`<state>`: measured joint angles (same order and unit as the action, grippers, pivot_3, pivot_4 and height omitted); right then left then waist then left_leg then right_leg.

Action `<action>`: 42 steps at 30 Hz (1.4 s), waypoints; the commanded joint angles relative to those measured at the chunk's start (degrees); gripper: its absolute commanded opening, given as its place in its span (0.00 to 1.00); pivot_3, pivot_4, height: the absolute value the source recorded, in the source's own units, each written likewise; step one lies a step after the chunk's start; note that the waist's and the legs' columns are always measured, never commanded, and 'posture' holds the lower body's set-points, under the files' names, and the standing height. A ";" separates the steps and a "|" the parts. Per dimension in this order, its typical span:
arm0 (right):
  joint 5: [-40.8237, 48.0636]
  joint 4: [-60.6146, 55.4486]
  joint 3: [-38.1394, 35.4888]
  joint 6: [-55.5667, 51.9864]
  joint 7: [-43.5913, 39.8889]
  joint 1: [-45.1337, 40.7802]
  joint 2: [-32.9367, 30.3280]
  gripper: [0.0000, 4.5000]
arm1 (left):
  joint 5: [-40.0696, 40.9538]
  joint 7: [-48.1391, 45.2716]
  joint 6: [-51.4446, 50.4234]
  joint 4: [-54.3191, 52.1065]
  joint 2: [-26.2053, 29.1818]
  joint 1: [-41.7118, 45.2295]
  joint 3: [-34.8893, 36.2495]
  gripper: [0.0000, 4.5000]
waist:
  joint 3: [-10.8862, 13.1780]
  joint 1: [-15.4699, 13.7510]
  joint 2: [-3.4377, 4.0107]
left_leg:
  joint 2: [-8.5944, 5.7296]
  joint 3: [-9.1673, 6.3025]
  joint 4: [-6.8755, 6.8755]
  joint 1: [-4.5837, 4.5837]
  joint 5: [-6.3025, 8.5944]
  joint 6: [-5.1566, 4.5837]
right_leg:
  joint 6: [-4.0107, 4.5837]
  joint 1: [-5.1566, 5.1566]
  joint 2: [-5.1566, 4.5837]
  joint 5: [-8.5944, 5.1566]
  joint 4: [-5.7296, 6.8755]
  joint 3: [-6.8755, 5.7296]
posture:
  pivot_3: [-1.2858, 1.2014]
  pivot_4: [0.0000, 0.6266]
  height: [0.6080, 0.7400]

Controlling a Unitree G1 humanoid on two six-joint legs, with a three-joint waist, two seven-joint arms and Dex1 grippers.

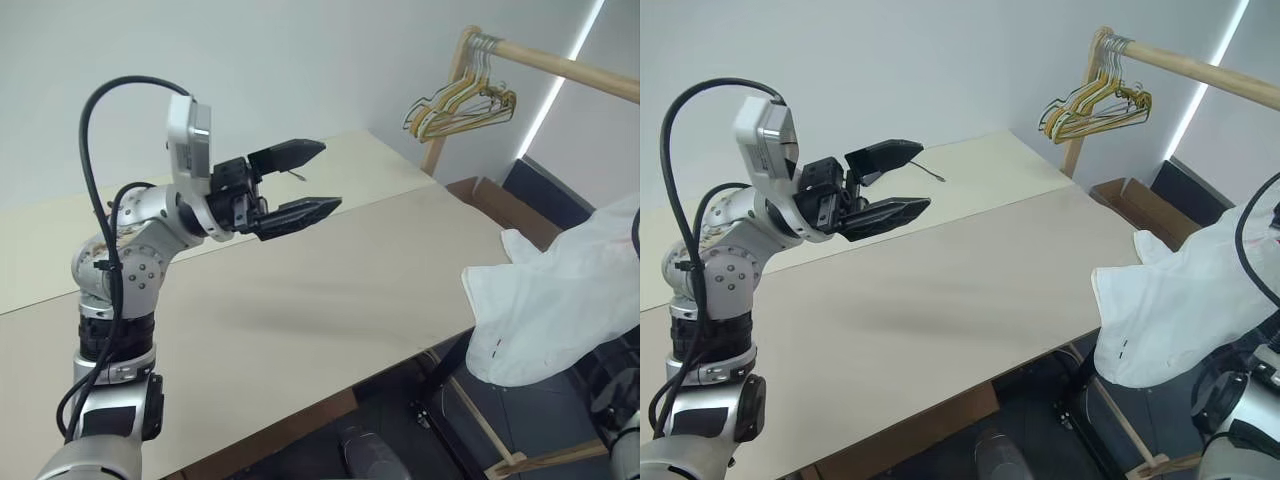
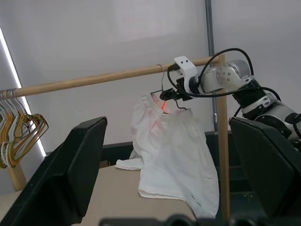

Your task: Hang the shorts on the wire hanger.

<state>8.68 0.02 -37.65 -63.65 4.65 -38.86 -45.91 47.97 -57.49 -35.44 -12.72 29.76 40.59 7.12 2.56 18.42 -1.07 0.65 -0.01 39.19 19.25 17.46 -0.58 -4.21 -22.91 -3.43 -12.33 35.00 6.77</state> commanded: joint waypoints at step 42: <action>10.11 -4.04 42.88 50.74 -65.66 5.58 9.23 1.00 | -11.50 12.82 0.77 -20.62 17.12 -37.65 11.03 1.00 | 0.13 -16.49 -0.48 | 0.12 0.03 -0.20 -0.06 0.10 0.17 | 0.65 -0.54 0.06 0.39 -0.01 -0.25 | 0.55 0.00 1.00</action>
<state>18.17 -1.54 7.90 -12.95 -61.20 -32.89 -35.67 38.38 -45.76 -36.22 -32.72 46.28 1.69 18.90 2.69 1.93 -1.55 0.77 0.02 38.98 19.19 17.56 -0.41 -3.55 -23.45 -3.37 -11.94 34.99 6.51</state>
